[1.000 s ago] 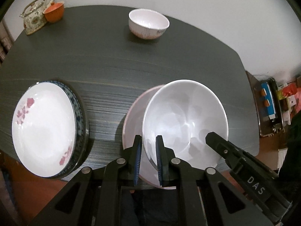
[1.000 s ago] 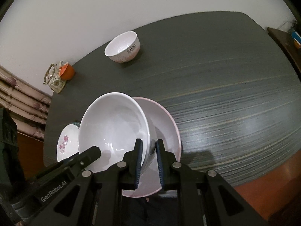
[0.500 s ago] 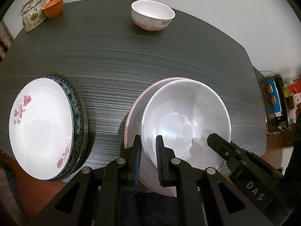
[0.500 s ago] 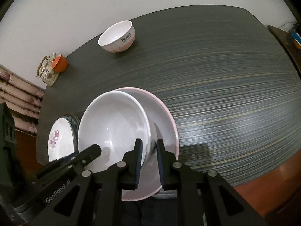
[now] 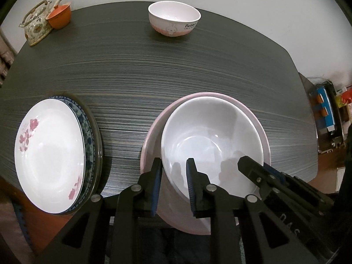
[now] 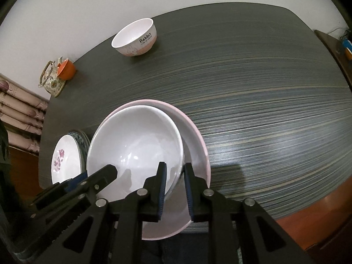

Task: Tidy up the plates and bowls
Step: 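Carry the white 'Dog' bowl with both tools and lower it into the pink-rimmed bowl, then open both tools to release the 'Dog' bowl and pull them back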

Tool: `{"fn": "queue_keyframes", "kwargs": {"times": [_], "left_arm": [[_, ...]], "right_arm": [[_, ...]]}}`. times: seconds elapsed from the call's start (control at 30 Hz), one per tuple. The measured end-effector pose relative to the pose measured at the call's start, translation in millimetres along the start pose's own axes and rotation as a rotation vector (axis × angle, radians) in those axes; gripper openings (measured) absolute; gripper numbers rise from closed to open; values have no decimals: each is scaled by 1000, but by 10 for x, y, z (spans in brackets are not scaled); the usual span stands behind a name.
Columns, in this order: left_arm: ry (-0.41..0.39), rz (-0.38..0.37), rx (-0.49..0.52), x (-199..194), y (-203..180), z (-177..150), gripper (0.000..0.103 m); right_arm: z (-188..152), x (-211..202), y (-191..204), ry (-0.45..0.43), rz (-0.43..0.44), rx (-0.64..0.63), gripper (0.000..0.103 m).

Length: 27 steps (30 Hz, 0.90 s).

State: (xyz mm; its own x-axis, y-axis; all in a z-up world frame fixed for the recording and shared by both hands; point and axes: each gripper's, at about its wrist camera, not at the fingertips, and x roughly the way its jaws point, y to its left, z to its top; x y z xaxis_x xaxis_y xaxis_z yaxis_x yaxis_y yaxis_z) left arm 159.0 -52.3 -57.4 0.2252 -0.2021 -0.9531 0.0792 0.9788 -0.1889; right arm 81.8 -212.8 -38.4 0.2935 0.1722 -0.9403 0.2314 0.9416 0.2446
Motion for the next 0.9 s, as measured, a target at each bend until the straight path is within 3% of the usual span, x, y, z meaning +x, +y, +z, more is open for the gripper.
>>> {"fn": "queue_keyframes", "kwargs": {"times": [0.13, 0.9], "left_arm": [[1, 6, 13, 1, -31, 3, 23], [-5, -13, 22, -17, 4, 19, 35]], "right_arm": [[-5, 11, 61, -12, -33, -30, 18], [-27, -15, -24, -23, 7, 11, 18]]}}
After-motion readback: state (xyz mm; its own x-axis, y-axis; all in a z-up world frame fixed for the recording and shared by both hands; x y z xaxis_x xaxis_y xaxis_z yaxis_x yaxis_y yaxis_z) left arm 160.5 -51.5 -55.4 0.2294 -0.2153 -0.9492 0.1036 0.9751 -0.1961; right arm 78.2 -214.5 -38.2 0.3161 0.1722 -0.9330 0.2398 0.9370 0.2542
